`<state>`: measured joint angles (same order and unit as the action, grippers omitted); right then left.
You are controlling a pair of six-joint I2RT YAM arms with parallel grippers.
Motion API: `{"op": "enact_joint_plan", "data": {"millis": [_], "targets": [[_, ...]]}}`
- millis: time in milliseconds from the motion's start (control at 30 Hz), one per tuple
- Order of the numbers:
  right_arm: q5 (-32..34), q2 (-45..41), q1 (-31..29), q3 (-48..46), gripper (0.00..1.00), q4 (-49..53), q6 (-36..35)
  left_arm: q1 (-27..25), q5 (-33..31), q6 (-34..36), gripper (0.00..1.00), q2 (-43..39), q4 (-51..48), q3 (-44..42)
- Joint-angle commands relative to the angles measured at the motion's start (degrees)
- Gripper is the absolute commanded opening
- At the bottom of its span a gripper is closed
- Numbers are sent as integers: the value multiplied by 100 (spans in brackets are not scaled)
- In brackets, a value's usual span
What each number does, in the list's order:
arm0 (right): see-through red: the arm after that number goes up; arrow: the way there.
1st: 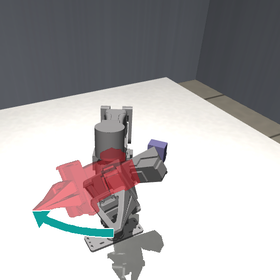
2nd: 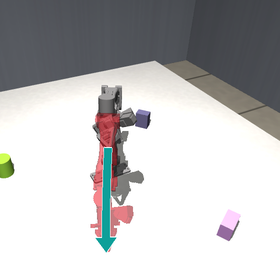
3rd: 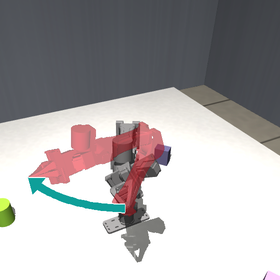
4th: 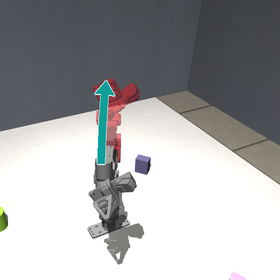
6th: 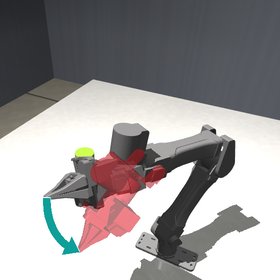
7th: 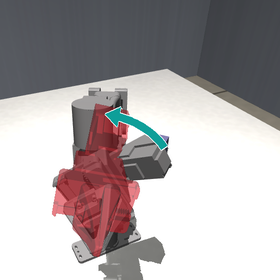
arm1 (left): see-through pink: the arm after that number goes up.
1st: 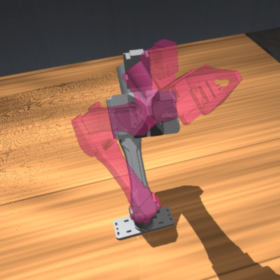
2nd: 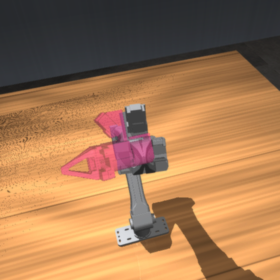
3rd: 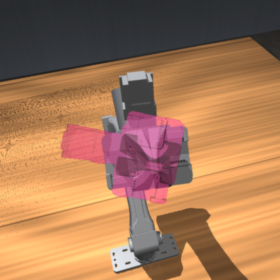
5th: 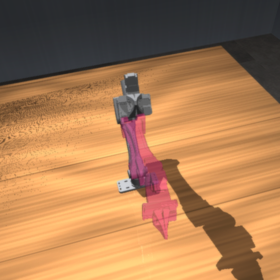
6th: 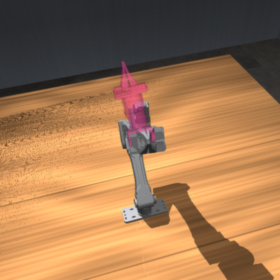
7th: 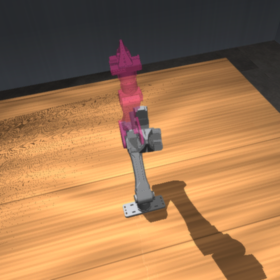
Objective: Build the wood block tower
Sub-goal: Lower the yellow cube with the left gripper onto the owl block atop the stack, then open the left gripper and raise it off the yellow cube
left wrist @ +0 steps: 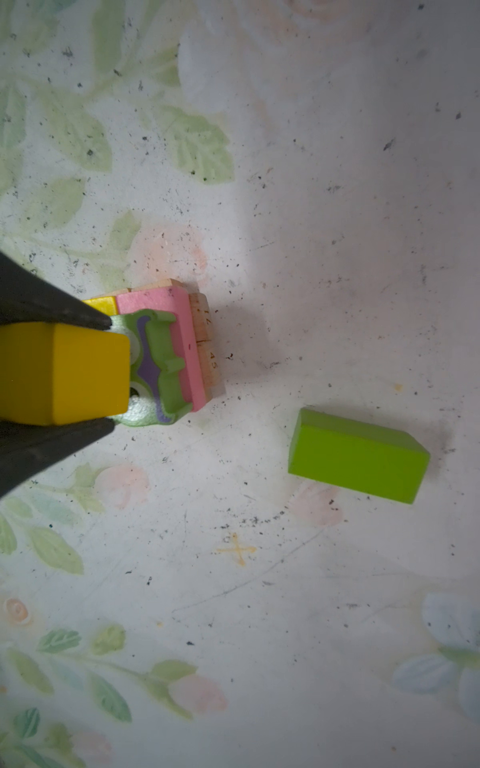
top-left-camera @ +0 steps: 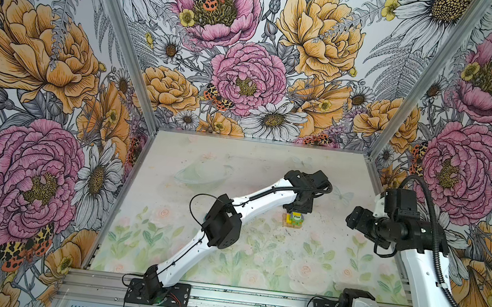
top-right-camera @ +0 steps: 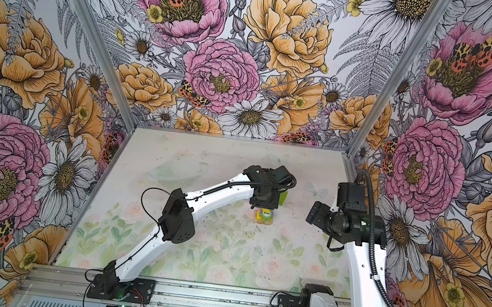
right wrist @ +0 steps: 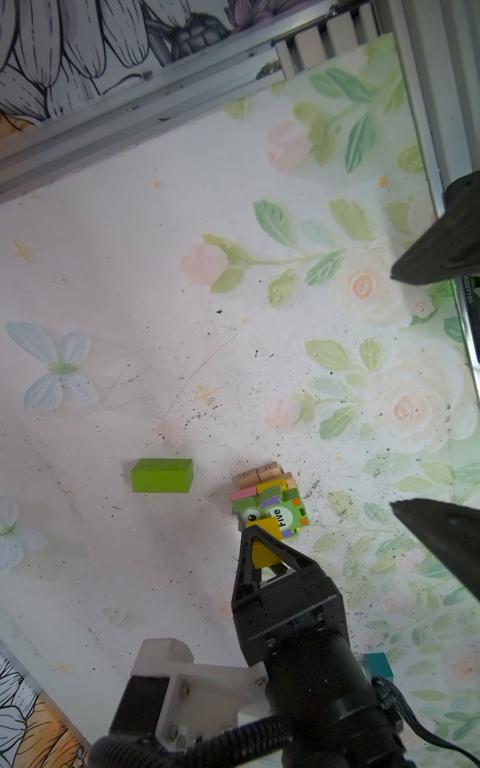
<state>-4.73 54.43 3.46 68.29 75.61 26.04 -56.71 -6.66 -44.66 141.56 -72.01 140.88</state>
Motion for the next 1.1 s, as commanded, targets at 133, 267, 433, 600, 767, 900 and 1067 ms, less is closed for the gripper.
{"op": "enact_joint_plan", "data": {"millis": [133, 267, 433, 600, 767, 900, 1067], "targets": [[144, -3, 42, 2, 83, -6, 59, 88, -108, -26, 26, 139, -15, 130], [136, 15, 55, 9, 83, -9, 50, 104, -105, -8, 28, 170, -15, 184], [143, 23, 62, 18, 83, -6, 41, 104, -99, -7, 30, 222, -15, 288], [160, 32, 63, 35, 83, -7, 19, 111, -91, 2, 31, 247, -15, 377], [147, 63, 60, 44, 83, -16, -2, 125, -65, 28, 37, 270, -19, 443], [145, 93, 62, 77, 84, -14, -29, 124, -46, 72, 51, 224, -16, 393], [170, 149, 65, 174, 84, -18, -47, 113, -47, 115, 55, 182, -15, 454]]}}
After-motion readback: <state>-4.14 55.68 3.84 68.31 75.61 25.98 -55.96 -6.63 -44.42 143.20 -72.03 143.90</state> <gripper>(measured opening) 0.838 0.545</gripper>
